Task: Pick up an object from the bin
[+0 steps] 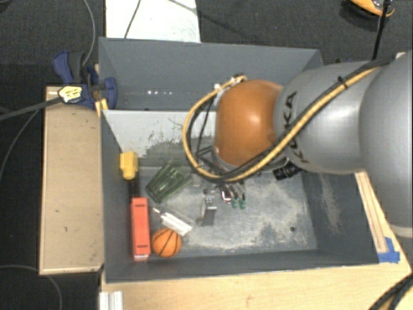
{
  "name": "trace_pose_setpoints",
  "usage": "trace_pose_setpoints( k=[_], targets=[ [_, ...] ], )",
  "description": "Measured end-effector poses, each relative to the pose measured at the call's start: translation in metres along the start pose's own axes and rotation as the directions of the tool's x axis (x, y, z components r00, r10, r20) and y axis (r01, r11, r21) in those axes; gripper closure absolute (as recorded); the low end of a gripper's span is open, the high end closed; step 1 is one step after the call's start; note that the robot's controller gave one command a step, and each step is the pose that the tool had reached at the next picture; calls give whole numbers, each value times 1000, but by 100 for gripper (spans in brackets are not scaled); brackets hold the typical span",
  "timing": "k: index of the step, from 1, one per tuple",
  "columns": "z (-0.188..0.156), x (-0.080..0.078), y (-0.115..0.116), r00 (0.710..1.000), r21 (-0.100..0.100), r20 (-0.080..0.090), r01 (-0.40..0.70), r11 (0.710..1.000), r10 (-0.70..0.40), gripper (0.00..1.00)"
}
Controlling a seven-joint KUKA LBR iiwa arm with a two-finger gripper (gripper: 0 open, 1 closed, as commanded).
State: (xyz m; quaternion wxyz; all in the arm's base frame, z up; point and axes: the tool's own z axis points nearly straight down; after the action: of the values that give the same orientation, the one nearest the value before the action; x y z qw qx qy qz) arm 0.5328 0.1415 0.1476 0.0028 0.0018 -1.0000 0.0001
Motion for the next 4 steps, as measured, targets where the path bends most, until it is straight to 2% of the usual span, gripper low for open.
trace_pose_setpoints(
  k=[1,2,3,4],
  targets=[
    [-5,-2,-1,1000,-2,8,-5,1000,5,0],
    [57,23,44,1000,-2,8,-2,1000,2,0],
    [61,24,50,1000,4,-3,13,1000,-13,0],
    [39,26,54,983,7,9,-181,983,181,0]
  ],
)
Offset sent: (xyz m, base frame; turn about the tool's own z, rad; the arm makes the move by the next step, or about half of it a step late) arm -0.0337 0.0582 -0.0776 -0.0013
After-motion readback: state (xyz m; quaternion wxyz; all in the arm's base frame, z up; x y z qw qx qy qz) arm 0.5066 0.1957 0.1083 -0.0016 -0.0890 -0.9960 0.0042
